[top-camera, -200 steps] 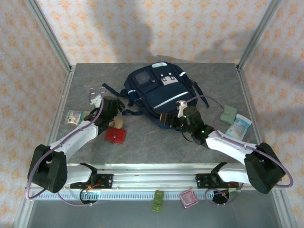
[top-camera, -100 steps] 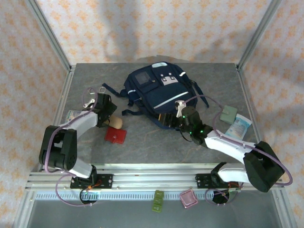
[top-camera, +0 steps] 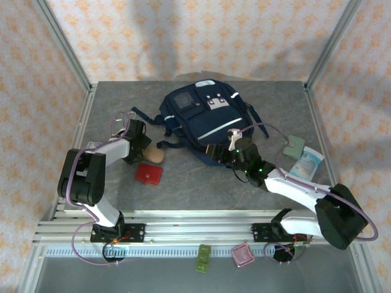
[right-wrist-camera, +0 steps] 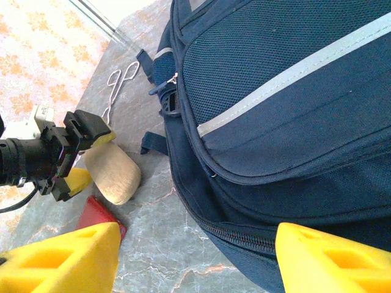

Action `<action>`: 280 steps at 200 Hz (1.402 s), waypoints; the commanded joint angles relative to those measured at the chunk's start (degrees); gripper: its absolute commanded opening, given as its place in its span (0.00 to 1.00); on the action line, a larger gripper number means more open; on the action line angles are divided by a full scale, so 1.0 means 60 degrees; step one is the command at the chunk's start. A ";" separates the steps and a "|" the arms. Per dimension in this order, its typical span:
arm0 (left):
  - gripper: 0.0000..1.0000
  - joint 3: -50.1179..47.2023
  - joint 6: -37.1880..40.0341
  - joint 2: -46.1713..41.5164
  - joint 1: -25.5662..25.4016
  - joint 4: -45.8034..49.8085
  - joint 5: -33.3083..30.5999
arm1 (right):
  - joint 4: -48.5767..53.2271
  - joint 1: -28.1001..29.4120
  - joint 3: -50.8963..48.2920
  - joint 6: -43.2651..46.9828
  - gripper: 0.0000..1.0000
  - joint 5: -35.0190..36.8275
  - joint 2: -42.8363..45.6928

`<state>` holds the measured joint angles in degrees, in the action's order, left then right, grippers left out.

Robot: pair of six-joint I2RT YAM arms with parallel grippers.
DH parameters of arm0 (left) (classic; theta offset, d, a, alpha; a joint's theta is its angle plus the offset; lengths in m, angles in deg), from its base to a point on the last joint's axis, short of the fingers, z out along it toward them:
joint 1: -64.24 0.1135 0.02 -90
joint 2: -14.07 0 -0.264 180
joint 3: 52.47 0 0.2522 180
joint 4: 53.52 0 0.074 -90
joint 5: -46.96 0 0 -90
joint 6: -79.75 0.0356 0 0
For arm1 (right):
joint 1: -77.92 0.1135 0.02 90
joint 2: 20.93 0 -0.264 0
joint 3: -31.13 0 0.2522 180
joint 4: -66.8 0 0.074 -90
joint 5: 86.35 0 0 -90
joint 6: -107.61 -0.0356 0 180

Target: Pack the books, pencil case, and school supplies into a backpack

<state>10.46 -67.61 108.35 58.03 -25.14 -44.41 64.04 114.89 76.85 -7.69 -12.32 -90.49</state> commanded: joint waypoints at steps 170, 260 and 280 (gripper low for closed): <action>0.43 0.1582 0.0251 -0.1029 -0.0553 -0.0388 0.1774 | -0.1039 0.0064 0.0358 -0.0515 0.70 -0.2063 -0.0321; 0.42 0.2931 -0.0561 -0.1156 -0.2935 -0.1280 0.2806 | -0.2501 0.0053 0.0846 -0.1378 0.71 -0.2801 -0.0912; 0.42 0.3149 -0.0585 -0.1073 -0.3328 -0.1222 0.2810 | -0.2606 0.0049 0.0956 -0.1488 0.69 -0.2726 -0.1033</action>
<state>26.33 -69.51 101.90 40.19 -30.24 -28.95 52.05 114.89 80.39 -15.23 -28.15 -95.91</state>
